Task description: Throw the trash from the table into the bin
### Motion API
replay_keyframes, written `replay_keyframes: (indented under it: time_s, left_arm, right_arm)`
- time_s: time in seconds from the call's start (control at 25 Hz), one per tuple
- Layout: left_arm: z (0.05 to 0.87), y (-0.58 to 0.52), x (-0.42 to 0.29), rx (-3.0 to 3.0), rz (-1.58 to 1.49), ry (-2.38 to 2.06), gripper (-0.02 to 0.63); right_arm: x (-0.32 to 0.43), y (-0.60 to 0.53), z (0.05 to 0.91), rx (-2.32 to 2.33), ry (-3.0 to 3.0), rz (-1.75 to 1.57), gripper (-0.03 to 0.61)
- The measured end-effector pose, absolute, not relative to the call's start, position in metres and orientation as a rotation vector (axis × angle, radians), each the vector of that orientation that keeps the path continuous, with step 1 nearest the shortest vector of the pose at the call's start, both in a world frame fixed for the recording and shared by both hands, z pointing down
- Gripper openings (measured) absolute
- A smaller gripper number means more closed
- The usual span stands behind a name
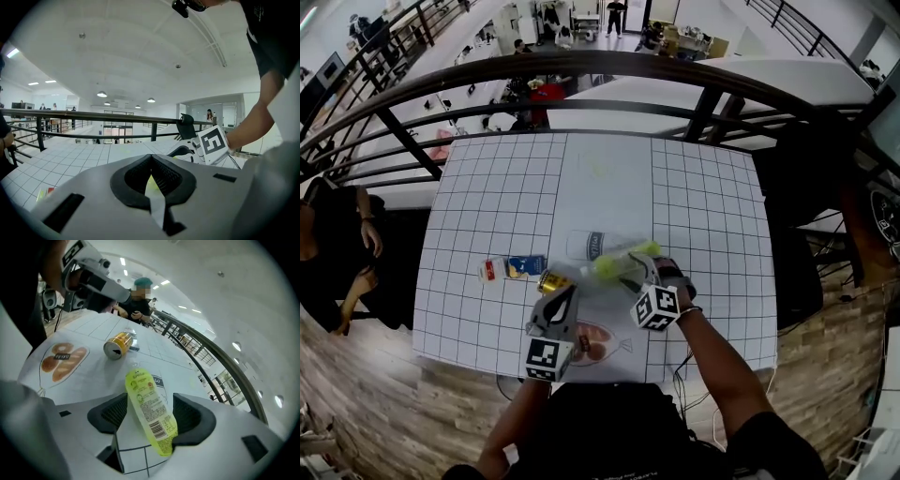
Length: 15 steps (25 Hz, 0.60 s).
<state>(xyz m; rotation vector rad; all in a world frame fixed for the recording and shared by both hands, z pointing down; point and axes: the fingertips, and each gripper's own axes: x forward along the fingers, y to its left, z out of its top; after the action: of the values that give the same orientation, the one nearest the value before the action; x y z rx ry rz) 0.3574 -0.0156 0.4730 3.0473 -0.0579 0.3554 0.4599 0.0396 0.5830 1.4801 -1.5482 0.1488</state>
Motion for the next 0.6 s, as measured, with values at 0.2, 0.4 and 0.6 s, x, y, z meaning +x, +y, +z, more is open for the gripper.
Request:
replay_keyframes:
  time_s: [0.2,0.4,0.6]
  left_arm:
    - [0.477,-0.016,0.355,3.049,0.360,-0.077,0.021]
    - [0.481,-0.022,0.352,3.069,0.394,-0.090,0.021]
    - [0.486,-0.021,0.350,3.064,0.403,-0.101,0.021]
  right_arm:
    - [0.462,0.032,0.597,1.296,-1.513,0.111,0.298]
    - [0.465,0.022,0.627,1.040,-1.463,0.033,0.301]
    - [0.479,0.015,0.641,0.996,-1.443,0.045,0.302]
